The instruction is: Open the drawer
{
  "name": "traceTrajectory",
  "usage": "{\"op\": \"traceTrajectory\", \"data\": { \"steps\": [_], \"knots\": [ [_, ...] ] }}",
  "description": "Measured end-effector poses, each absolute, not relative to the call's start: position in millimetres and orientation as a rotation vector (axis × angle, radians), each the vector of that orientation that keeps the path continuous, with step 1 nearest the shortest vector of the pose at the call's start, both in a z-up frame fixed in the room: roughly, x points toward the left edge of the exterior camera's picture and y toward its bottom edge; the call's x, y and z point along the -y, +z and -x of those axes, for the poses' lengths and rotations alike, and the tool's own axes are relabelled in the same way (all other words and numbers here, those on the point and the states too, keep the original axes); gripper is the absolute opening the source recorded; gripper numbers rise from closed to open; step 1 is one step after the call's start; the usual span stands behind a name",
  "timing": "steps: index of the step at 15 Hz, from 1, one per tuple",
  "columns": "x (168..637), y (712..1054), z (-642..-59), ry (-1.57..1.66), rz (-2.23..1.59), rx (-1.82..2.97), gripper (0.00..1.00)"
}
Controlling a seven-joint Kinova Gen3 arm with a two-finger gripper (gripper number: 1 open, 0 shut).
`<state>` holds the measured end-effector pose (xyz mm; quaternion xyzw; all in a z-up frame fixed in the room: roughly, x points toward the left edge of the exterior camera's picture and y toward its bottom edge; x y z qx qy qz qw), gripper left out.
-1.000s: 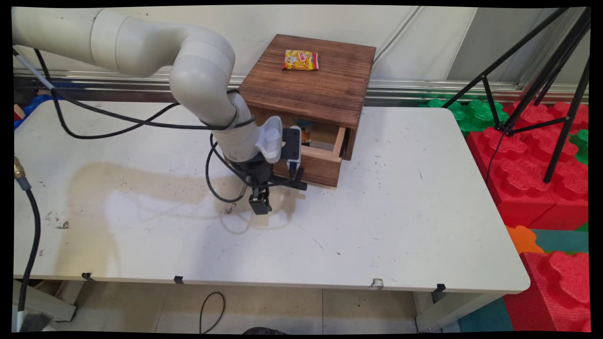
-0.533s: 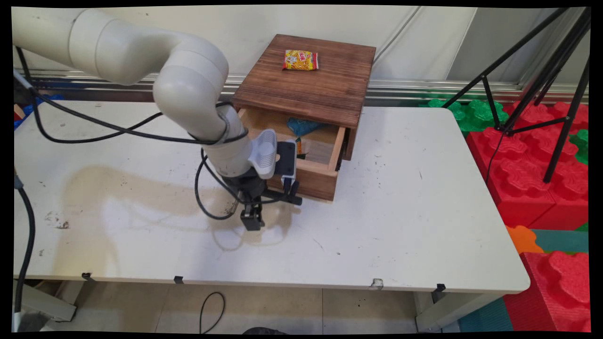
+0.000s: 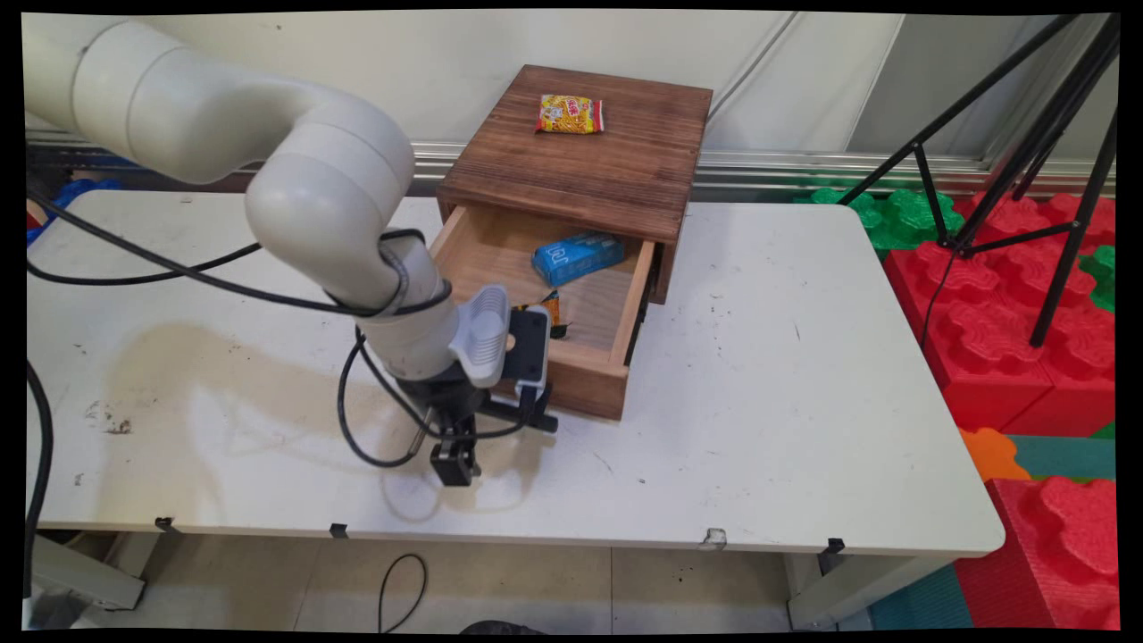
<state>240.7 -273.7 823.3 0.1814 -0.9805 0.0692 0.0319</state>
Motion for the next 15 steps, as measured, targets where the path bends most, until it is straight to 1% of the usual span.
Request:
{"op": "traceTrajectory", "data": {
  "steps": [15],
  "knots": [
    [210,830,-229,0.099,-0.540,3.059,1.00]
  ]
}}
